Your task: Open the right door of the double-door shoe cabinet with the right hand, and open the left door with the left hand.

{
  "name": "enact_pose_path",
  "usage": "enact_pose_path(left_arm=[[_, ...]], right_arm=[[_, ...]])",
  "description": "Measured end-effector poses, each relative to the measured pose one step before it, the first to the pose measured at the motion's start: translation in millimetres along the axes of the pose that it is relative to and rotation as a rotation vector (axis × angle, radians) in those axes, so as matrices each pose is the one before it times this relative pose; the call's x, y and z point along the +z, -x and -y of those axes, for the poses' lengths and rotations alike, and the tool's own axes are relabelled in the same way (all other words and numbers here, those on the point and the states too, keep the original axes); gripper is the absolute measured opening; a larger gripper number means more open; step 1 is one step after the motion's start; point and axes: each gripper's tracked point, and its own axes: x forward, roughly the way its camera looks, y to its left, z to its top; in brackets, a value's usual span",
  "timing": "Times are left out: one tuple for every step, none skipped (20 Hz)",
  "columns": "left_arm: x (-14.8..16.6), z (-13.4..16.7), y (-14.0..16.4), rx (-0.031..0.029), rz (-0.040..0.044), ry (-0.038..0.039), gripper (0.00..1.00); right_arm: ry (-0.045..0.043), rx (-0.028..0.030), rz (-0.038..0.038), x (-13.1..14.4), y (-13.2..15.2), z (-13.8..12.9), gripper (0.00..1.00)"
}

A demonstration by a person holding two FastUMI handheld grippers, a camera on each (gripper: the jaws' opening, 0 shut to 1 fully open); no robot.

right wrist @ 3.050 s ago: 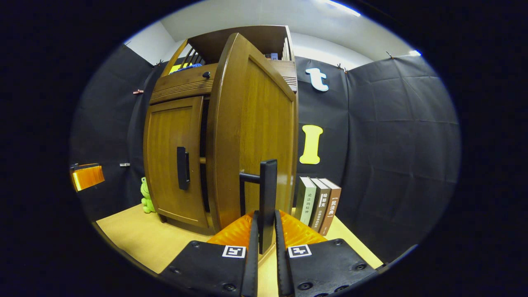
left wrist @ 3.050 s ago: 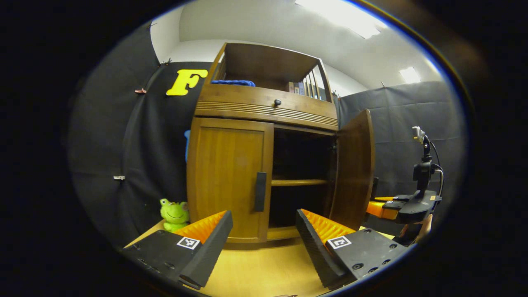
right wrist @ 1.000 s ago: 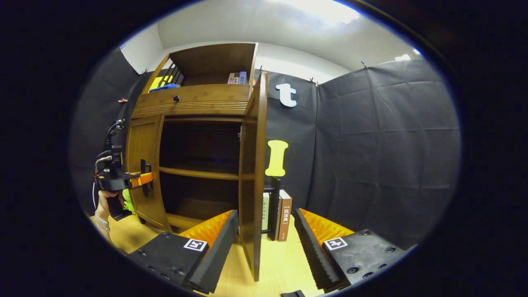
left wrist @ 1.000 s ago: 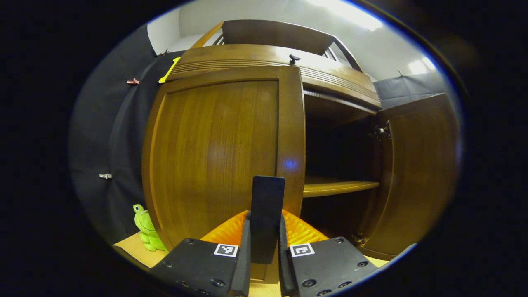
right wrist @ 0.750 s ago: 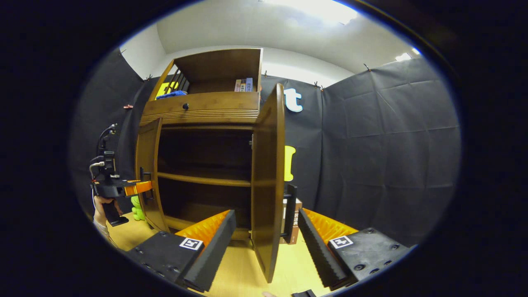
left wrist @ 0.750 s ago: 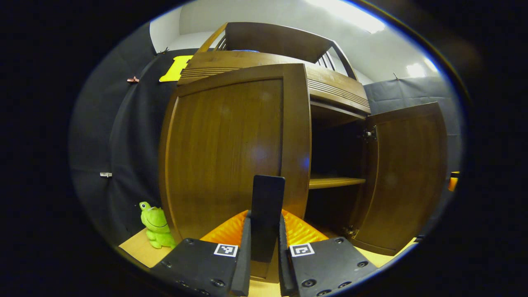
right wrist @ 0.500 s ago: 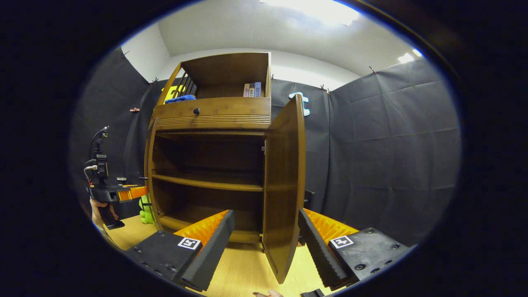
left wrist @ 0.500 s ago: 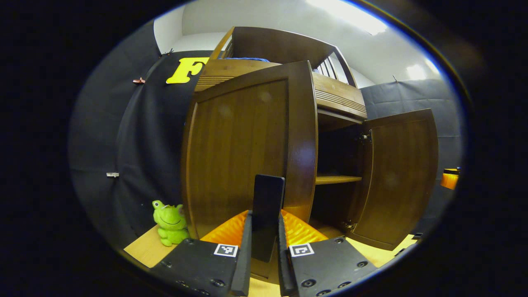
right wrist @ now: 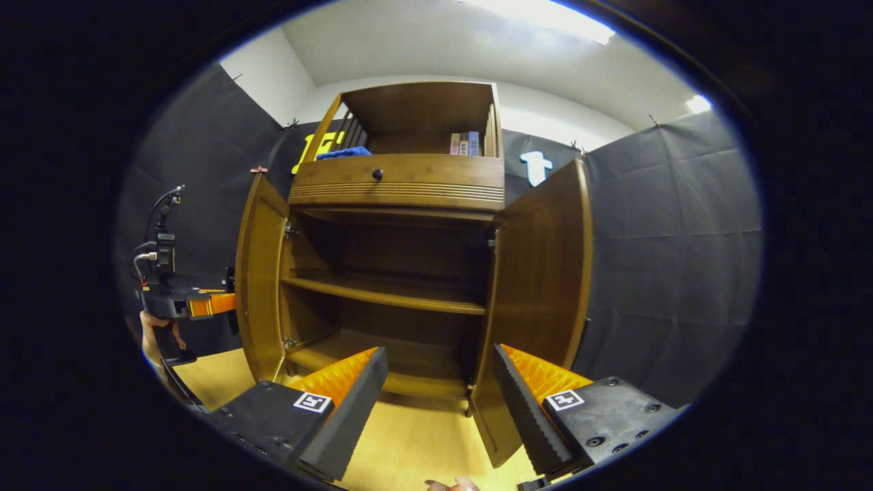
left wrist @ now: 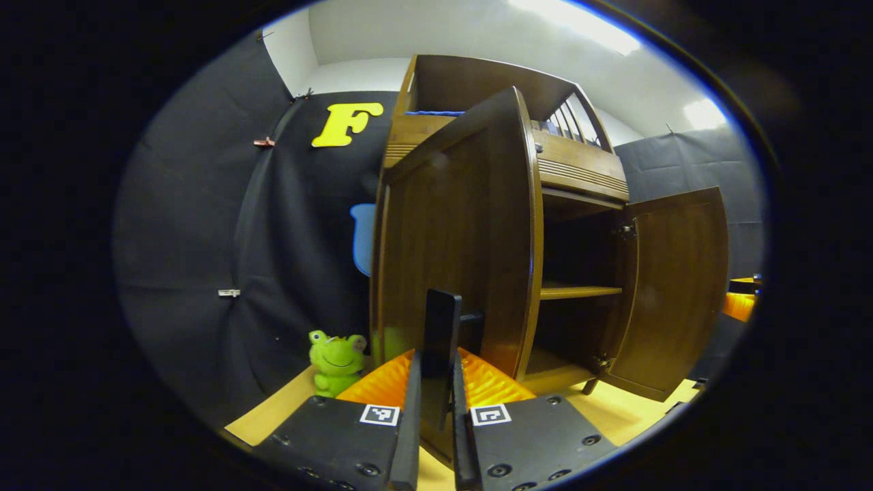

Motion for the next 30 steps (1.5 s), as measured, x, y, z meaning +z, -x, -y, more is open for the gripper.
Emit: enact_pose_path(left_arm=[[-0.42, -6.39, 2.41, 0.01367, -0.00022, -0.00068, 0.23], [1.04, -5.59, 2.17, 0.01206, -0.00074, -0.00563, 0.21], [-1.09, -3.92, 2.16, 0.00676, -0.00242, -0.00785, 0.20], [-0.57, -2.89, 2.03, -0.00111, -0.00232, -0.00556, 0.20], [0.00, -0.65, 3.17, -0.00791, 0.00136, -0.00215, 0.20], [1.96, 0.88, 3.46, -0.00959, 0.00359, -0.00152, 0.17], [-0.13, -0.48, 2.66, -0.00726, 0.00436, -0.00565, 0.17], [1.11, -1.47, 1.46, 0.00392, 0.00126, -0.01052, 0.19], [-1.77, -6.62, 2.02, 0.01986, -0.00085, -0.01841, 0.17], [-1.30, -7.01, 0.72, 0.02090, -0.00477, -0.01680, 0.17], [-3.45, -4.90, 0.18, 0.02452, -0.01220, -0.00860, 0.16], [-3.57, -4.67, -0.12, 0.01395, -0.01292, -0.00114, 0.17], [-0.13, -7.66, 3.13, 0.03153, 0.00010, -0.00298, 0.14], [1.92, -7.55, 2.27, 0.03051, 0.00266, -0.00564, 0.17], [-1.34, -10.20, 3.99, 0.03071, 0.00207, -0.00310, 0.16], [2.42, -6.35, 6.07, 0.01728, 0.00608, 0.00362, 0.13], [5.43, -5.50, 6.74, 0.02207, 0.01139, 0.00622, 0.13], [7.82, -0.14, 8.08, 0.00415, 0.01492, 0.00771, 0.17], [5.97, 0.59, 12.17, -0.00623, 0.01970, 0.00343, 0.11], [6.19, 5.84, 9.85, -0.01289, 0.01113, -0.00129, 0.12], [4.01, 8.57, 8.05, -0.01937, 0.00530, -0.00536, 0.11], [4.52, 11.27, 6.46, -0.02507, 0.00275, -0.00395, 0.11], [6.26, 13.23, 4.08, -0.02860, 0.00660, -0.00001, 0.11], [7.55, 16.39, 2.89, -0.03504, 0.01485, 0.00047, 0.11], [5.63, 15.28, -0.76, -0.03531, 0.01284, -0.00476, 0.13], [4.04, 18.65, -4.18, -0.03987, 0.00831, -0.01613, 0.23], [-2.21, 12.45, -3.21, -0.03087, -0.00917, -0.01983, 0.34], [-3.52, 13.88, -3.71, -0.02775, -0.01624, -0.01922, 0.45], [-0.72, 12.99, -2.78, -0.02316, -0.00924, -0.01455, 0.55], [1.09, 12.02, -4.63, -0.01657, -0.00070, -0.00644, 0.66]], right_arm=[[0.00061, 0.00878, -0.00014, 0.32, -0.94, -4.16, 0.96], [-0.00130, 0.00871, 0.00157, 0.42, -1.34, -5.45, 0.98], [-0.00200, 0.00803, 0.00151, 0.36, 0.30, -4.94, 0.98], [-0.00227, 0.00674, 0.00190, 0.68, -0.79, -3.08, 0.98], [-0.00208, 0.00588, 0.00238, 1.63, -0.83, -2.75, 0.98], [-0.00213, 0.00427, 0.00199, 0.23, -1.85, -2.77, 0.96], [-0.00304, 0.00478, 0.00148, 0.72, -2.21, -2.47, 0.96], [-0.00368, 0.00522, -0.00049, -0.46, -0.29, -3.00, 0.97], [-0.00365, 0.00615, -0.00073, 0.28, -0.48, -2.74, 0.99], [-0.00299, 0.00630, -0.00126, -0.32, 0.05, -2.29, 1.00], [-0.00168, 0.00503, -0.00147, -1.02, 0.93, -1.64, 1.00], [0.00010, 0.00361, -0.00096, -1.26, 2.75, -0.76, 1.00], [0.00287, 0.00067, -0.00113, -0.55, 0.63, -0.82, 0.98], [0.00277, -0.00251, -0.00146, -0.76, -0.08, 0.67, 0.98], [0.00085, -0.00298, -0.00093, -0.36, -0.24, 0.59, 0.98], [-0.00264, -0.00135, -0.00076, 1.07, 0.02, 0.44, 0.98], [-0.00561, 0.00050, -0.00176, 0.09, 0.31, -0.54, 0.98], [-0.00602, 0.00177, -0.00153, 0.19, -0.36, -0.87, 0.98], [-0.00456, 0.00237, -0.00118, -0.11, 0.27, -1.44, 0.98], [-0.00270, -0.00084, -0.00093, 0.34, 0.15, -0.76, 0.98], [-0.00569, -0.00627, 0.00130, 1.13, -0.20, -0.18, 0.98], [-0.00624, -0.00117, 0.00020, 2.36, -1.31, -1.93, 0.98], [-0.00566, 0.00426, -0.00498, 0.97, -2.48, -3.83, 0.96], [-0.00517, 0.01035, -0.00594, 1.40, -1.63, -5.91, 0.98], [-0.00636, 0.00997, -0.00261, 2.02, -1.77, -7.16, 0.98], [-0.00258, 0.00849, -0.00082, 0.92, -2.38, -5.95, 0.98], [0.00671, 0.00680, -0.00141, -0.56, -1.68, -6.74, 0.96], [0.01857, 0.00556, -0.00070, -0.88, -1.79, -5.94, 0.98], [0.02358, 0.00143, 0.00083, -2.13, -1.44, -3.16, 0.98], [0.02381, 0.00226, 0.00236, -0.95, -1.64, -3.75, 0.98]])
